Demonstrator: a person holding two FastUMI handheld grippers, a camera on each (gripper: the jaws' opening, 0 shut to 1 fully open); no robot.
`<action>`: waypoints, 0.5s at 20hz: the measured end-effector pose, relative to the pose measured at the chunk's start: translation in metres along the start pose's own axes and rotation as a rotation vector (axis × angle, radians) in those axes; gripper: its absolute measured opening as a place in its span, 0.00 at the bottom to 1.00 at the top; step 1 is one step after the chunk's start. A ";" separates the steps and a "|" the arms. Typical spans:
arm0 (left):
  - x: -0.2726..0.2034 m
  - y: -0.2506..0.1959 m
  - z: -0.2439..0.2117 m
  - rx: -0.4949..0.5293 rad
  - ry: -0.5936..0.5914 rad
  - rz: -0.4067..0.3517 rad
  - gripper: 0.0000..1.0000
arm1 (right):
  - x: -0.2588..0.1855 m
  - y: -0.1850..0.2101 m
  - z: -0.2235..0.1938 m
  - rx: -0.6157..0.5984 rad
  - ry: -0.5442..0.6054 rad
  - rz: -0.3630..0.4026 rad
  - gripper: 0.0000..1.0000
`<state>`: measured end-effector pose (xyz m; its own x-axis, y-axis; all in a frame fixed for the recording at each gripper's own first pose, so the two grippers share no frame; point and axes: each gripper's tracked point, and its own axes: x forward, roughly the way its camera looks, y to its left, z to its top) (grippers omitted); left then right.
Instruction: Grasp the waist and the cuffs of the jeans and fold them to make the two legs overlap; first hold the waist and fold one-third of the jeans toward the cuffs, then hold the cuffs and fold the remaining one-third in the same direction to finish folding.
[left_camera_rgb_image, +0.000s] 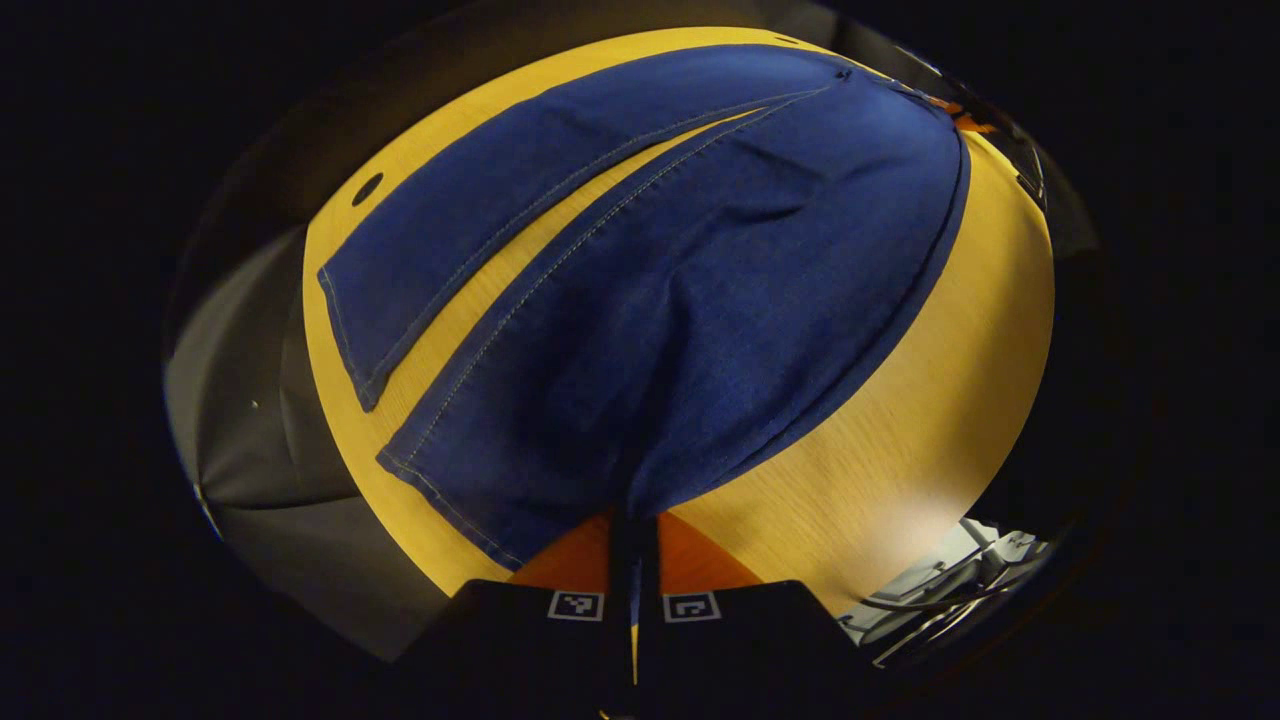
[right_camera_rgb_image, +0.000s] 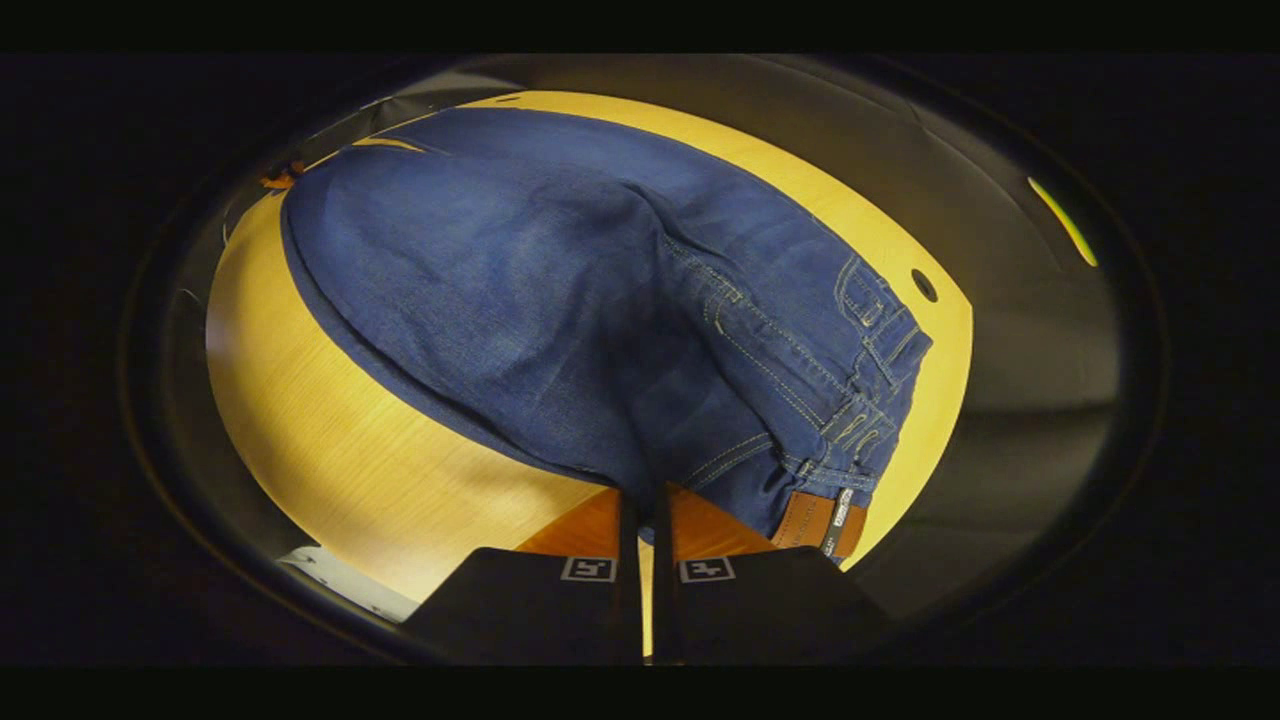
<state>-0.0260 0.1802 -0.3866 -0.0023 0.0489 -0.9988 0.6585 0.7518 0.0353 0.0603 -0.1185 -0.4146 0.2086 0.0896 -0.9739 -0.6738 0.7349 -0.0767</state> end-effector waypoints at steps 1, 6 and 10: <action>-0.002 0.000 0.001 0.019 -0.012 0.006 0.07 | -0.001 0.000 0.001 0.000 -0.003 0.001 0.08; -0.005 -0.003 0.005 -0.121 0.009 -0.027 0.06 | -0.002 0.000 0.000 0.044 -0.007 -0.006 0.08; -0.028 0.012 0.021 -0.289 -0.090 -0.053 0.06 | -0.005 -0.003 0.004 0.170 -0.050 0.002 0.10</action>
<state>-0.0022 0.1737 -0.3593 0.0439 -0.0444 -0.9980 0.4179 0.9082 -0.0220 0.0642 -0.1181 -0.4087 0.2458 0.1213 -0.9617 -0.5456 0.8373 -0.0339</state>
